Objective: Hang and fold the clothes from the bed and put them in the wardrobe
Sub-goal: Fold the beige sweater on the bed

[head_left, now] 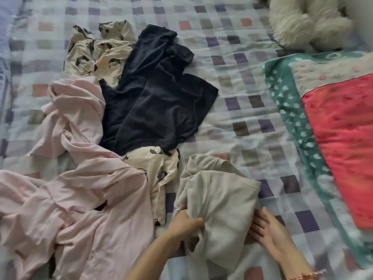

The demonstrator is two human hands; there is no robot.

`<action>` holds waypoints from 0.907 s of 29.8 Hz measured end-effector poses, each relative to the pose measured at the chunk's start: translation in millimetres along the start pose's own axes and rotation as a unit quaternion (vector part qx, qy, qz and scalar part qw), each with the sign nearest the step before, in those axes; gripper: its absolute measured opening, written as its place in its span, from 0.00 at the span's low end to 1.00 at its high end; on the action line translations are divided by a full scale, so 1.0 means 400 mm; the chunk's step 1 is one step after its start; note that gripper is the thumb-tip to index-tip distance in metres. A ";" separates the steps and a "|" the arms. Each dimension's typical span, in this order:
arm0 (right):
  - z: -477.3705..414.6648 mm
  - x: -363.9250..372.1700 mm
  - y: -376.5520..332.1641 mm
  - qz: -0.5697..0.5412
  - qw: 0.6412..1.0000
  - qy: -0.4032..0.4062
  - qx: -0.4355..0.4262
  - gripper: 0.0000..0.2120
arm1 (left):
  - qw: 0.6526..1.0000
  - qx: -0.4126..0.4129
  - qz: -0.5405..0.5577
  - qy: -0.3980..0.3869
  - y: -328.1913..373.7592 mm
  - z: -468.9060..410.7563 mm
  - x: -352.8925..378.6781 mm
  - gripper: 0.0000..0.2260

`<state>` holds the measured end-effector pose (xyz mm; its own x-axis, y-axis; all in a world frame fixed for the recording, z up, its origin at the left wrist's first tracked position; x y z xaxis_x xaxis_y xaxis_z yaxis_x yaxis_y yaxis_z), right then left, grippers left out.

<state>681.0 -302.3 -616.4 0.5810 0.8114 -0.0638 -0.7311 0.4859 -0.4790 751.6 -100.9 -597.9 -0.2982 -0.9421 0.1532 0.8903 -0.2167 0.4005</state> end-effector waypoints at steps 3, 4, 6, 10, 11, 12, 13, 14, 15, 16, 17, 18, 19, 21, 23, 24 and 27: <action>-0.015 -0.017 -0.039 0.112 0.985 0.076 -0.104 0.12 | 0.998 0.022 -0.037 -0.044 0.017 -0.042 -0.012 0.14; -0.017 -0.007 -0.056 0.163 0.969 0.109 -0.147 0.12 | 0.996 0.025 -0.012 -0.082 0.025 -0.050 0.006 0.16; -0.003 0.036 -0.091 0.263 0.918 0.167 -0.244 0.19 | 0.989 0.121 -0.008 -0.083 0.070 -0.038 0.033 0.14; 0.085 0.107 -0.124 0.307 0.803 0.270 -0.434 0.30 | 0.931 0.340 -0.075 -0.114 0.141 0.047 0.121 0.16; 0.104 0.122 -0.123 0.285 0.793 0.269 -0.467 0.30 | 0.922 0.359 -0.072 -0.127 0.150 0.063 0.122 0.18; 0.119 0.135 -0.128 0.271 0.786 0.259 -0.492 0.29 | 0.919 0.370 -0.047 -0.125 0.159 0.066 0.107 0.18; 0.122 0.156 -0.115 0.274 0.775 0.259 -0.508 0.29 | 0.922 0.371 -0.022 -0.106 0.162 0.054 0.071 0.16; 0.123 0.183 -0.112 0.314 0.751 0.256 -0.521 0.29 | 0.926 0.372 0.008 -0.068 0.166 0.041 0.027 0.13; 0.105 0.215 -0.093 0.386 0.715 0.254 -0.524 0.29 | 0.930 0.367 0.022 -0.020 0.159 0.017 -0.021 0.09; 0.067 0.242 -0.067 0.469 0.679 0.241 -0.511 0.28 | 0.935 0.353 0.014 0.044 0.141 -0.015 -0.069 0.06; 0.018 0.263 -0.038 0.547 0.649 0.222 -0.481 0.28 | 0.933 0.343 -0.028 0.104 0.121 -0.046 -0.104 0.05; -0.030 0.275 -0.013 0.603 0.629 0.208 -0.444 0.27 | 0.924 0.338 -0.088 0.155 0.106 -0.073 -0.126 0.04; -0.067 0.280 0.006 0.638 0.618 0.197 -0.414 0.28 | 0.911 0.333 -0.144 0.196 0.093 -0.089 -0.137 0.05; -0.105 0.277 0.019 0.649 0.616 0.192 -0.403 0.29 | 0.898 0.319 -0.197 0.229 0.072 -0.115 -0.138 0.13; -0.092 0.257 0.012 0.606 0.645 0.217 -0.412 0.32 | 0.929 0.276 -0.143 0.200 0.065 -0.130 -0.138 0.20; -0.070 0.226 0.025 0.561 0.694 0.239 -0.383 0.35 | 0.951 0.248 -0.095 0.162 0.049 -0.126 -0.133 0.20; -0.034 0.150 0.074 0.334 0.883 0.252 -0.212 0.52 | 0.993 0.112 0.022 0.031 0.034 -0.112 -0.116 0.23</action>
<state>699.2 -243.9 -646.4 0.2350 0.5717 -0.7861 -0.8333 -0.2978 -0.4658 793.0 -71.5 -640.2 -0.2325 -0.9650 0.1215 0.8006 -0.1189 0.5872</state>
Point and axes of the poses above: each hand's wrist, its own z-axis away from the middle knuckle, its own x-axis out of the palm, y = z × x, the point moved 5 cm from there along -z, towards the middle knuckle, and after that the axes turned 9 degrees about z, right-handed, at the moved point
